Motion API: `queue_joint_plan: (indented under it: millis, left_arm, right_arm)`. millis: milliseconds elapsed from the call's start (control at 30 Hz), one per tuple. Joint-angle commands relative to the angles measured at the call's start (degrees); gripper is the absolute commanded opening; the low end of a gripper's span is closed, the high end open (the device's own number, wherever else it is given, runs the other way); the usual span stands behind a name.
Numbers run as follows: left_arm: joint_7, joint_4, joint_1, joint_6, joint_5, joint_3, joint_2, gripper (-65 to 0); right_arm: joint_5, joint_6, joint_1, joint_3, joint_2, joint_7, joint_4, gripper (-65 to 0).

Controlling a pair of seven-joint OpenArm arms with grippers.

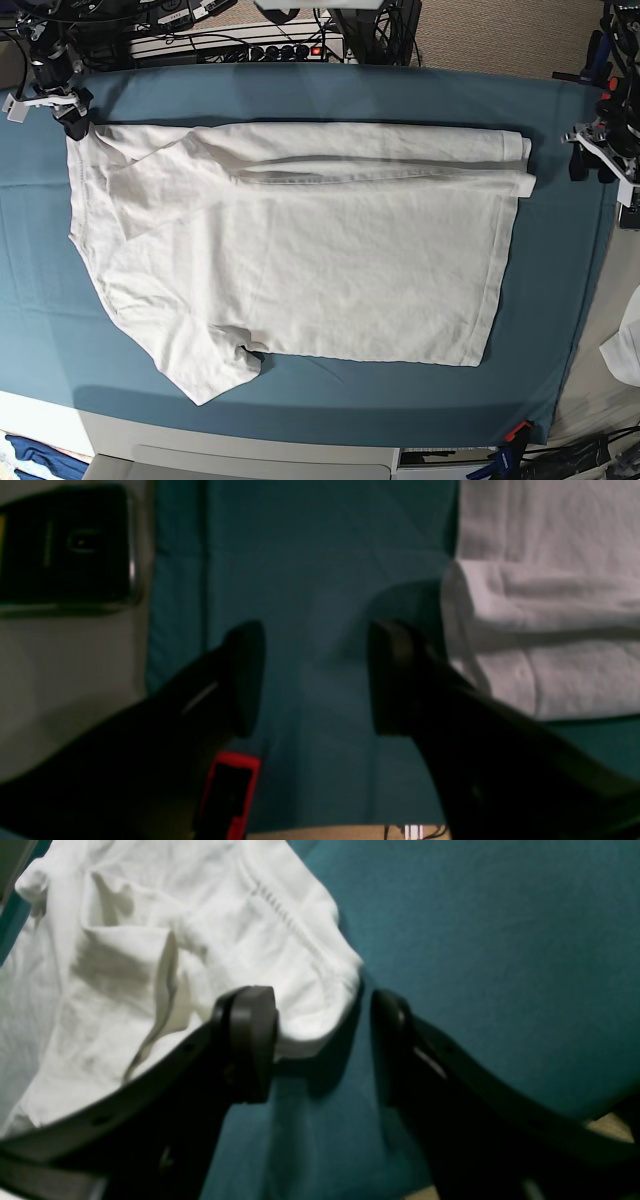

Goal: Fold the T-shirt properly

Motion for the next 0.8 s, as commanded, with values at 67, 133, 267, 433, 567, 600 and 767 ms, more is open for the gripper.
queue_joint_plan:
  millis: [67, 133, 267, 433, 567, 600, 767]
  left_arm:
    - [-0.68, 0.94, -0.11, -0.04, -0.42, -0.59, -1.11, -31.3]
    - [0.76, 0.92, -0.09, -0.04, -1.51, -0.59, -1.11, -31.3]
    - [3.10, 0.66, 0.04, -0.04, -3.65, -0.57, -1.11, -31.3]
    - [3.82, -2.29, 0.04, -0.07, -4.79, -0.57, -1.11, -31.3]
    - [5.27, -6.84, 0.04, -1.81, -8.63, -0.57, -1.11, -31.3]
    - [5.77, -7.93, 0.02, -2.10, -10.01, -0.57, -1.09, -31.3]
    - [7.82, -11.37, 0.00, -3.15, -15.54, -0.57, -1.09, -30.7]
  right_arm:
    - [1.14, 0.35, 0.85, 0.33, 1.09, 1.33, 0.94, -35.0]
    - [1.11, 0.37, 0.96, 0.33, 1.11, 2.27, 0.94, -35.0]
    - [1.11, 0.85, 1.25, 0.33, 1.11, 3.85, 0.94, -50.9]
    - [1.14, 3.43, 1.62, 0.33, 1.14, 3.58, 0.94, -65.0]
    - [1.11, 3.43, 1.62, 0.33, 1.14, 3.58, 0.94, -65.0]
    - [1.11, 3.43, 1.62, 0.33, 1.14, 3.58, 0.94, -65.0]
    - [1.11, 3.43, 1.62, 0.33, 1.11, 3.58, 0.94, -65.0]
